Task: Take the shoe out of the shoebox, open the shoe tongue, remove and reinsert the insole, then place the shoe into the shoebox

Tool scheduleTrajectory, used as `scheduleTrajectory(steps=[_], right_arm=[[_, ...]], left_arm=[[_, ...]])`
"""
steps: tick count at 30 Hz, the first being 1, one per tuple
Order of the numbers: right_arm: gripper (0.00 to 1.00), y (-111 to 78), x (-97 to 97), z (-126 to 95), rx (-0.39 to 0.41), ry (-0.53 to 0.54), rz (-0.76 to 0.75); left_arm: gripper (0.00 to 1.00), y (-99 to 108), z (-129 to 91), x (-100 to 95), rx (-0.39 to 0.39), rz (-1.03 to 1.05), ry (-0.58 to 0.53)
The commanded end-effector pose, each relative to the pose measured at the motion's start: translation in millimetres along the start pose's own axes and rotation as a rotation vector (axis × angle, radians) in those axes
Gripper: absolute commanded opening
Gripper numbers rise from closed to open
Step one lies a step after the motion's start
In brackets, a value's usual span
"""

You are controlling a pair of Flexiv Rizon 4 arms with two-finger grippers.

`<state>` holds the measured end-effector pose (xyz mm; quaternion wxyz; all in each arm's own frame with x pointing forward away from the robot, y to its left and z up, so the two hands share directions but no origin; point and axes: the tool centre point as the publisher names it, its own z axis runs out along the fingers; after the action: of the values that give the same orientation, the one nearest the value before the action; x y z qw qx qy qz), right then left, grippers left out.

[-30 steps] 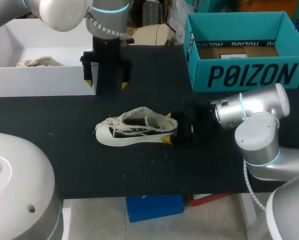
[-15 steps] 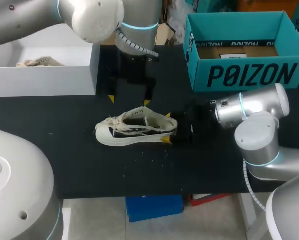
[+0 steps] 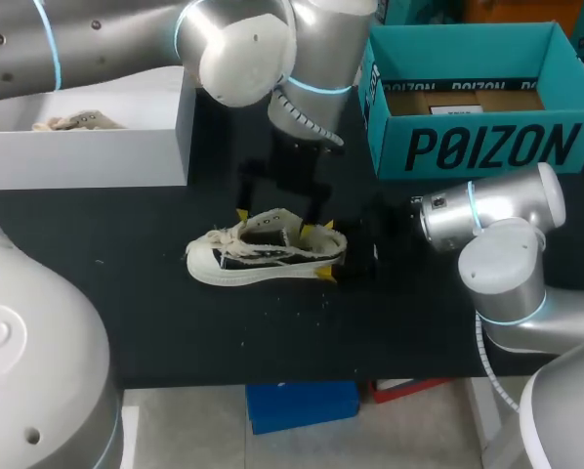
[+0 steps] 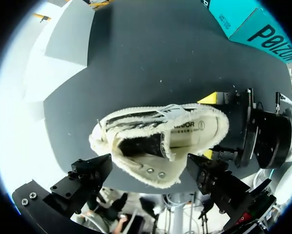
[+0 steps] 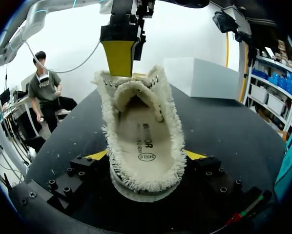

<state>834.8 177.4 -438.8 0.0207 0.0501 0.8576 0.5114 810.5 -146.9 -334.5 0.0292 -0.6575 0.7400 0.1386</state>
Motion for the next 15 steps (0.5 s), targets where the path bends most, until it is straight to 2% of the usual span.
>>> scheduleTrajectory(steps=[1,13,15], right_arm=[[0.0,-1.2,-1.7,3.5,0.003,-0.003,0.001],[0.0,-1.2,-1.7,3.5,0.003,-0.003,0.001],[0.0,-1.2,-1.7,3.5,0.003,-0.003,0.001]], left_arm=[[1.0,-6.7,10.5,14.4,-0.017,-0.004,-0.086],[0.98,-0.9,24.8,0.5,-0.027,-0.027,-0.191],[0.71,-0.7,25.8,-1.4,-0.024,-0.024,-0.208]])
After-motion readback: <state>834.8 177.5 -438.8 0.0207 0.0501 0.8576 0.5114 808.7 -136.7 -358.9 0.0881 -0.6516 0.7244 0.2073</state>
